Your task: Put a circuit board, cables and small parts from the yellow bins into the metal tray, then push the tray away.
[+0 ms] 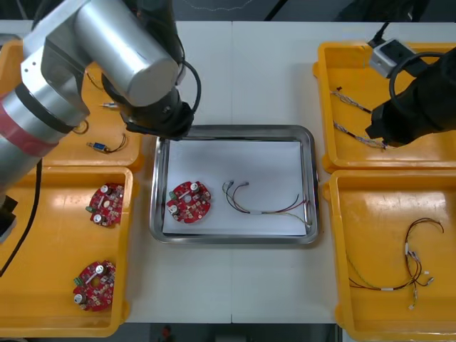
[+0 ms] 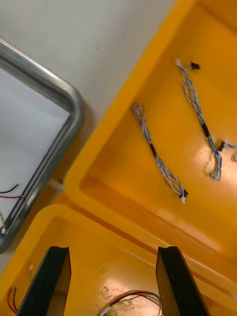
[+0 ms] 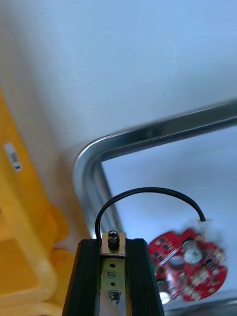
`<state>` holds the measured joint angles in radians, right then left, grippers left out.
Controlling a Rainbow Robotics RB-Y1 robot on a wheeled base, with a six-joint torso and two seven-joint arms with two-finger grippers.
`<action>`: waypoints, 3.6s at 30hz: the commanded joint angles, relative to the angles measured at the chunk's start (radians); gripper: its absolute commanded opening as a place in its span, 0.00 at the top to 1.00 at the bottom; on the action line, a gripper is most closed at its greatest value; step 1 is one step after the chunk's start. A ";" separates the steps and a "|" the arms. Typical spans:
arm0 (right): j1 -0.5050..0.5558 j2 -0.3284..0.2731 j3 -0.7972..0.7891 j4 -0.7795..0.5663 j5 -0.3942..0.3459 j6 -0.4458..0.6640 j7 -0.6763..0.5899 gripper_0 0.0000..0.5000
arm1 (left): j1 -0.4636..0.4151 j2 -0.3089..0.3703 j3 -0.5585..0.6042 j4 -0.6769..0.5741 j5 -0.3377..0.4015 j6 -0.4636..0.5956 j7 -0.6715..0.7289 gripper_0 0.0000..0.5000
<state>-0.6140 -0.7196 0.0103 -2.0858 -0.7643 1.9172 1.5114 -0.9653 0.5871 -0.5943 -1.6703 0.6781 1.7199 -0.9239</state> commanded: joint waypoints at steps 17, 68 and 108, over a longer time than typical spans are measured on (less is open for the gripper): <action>-0.231 -0.024 -0.096 0.467 0.145 0.003 -0.192 0.00 | 0.031 -0.115 -0.159 0.170 -0.130 -0.184 0.145 1.00; -0.538 0.063 -0.268 1.144 0.514 -0.225 -0.976 0.00 | 0.017 0.184 0.430 0.069 0.026 0.113 -0.119 0.00; -0.613 0.135 -0.354 1.678 0.513 -0.765 -1.160 0.00 | 0.016 0.142 0.369 0.859 -0.074 -0.849 -0.477 0.00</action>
<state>-1.1744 -0.5927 -0.3197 -0.4278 -0.2586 1.1741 0.3853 -0.9348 0.7563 -0.2137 -0.8424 0.6165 0.9244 -1.3487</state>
